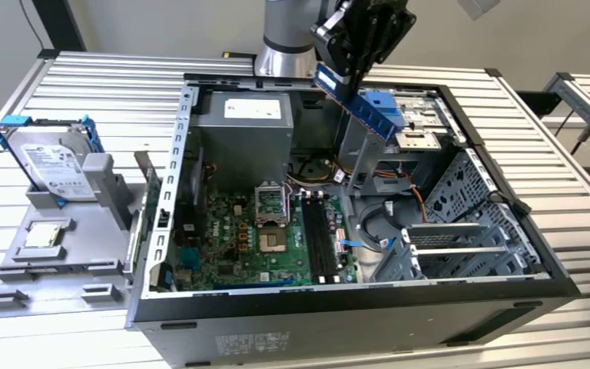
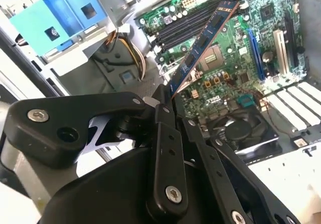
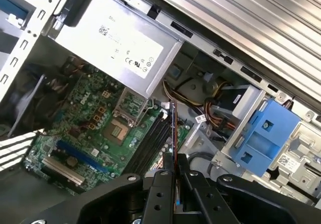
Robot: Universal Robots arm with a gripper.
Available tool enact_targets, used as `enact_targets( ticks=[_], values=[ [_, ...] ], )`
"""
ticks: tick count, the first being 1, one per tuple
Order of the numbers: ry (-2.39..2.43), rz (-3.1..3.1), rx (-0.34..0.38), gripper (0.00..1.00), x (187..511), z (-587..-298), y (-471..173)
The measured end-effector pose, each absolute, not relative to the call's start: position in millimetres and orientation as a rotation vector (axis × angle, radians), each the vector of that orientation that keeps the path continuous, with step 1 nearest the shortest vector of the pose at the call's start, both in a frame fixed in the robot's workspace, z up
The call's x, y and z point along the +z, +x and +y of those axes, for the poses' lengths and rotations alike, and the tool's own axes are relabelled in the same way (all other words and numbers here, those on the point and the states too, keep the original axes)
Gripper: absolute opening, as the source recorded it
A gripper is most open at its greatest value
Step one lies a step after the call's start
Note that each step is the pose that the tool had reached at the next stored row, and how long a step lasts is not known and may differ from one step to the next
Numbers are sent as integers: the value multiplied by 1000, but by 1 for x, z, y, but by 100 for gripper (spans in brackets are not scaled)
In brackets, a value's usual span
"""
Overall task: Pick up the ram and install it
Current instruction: 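Insert the ram into the slot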
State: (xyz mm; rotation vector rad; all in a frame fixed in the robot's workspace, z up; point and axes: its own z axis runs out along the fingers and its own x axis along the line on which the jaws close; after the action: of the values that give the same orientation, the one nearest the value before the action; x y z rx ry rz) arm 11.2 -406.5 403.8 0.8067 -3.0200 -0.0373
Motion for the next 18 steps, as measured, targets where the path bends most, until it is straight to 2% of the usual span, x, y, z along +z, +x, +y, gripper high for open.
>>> enact_targets(
  ticks=[18],
  values=[
    [741, -3037, -38, 0, 404, -406, 11]
  ],
)
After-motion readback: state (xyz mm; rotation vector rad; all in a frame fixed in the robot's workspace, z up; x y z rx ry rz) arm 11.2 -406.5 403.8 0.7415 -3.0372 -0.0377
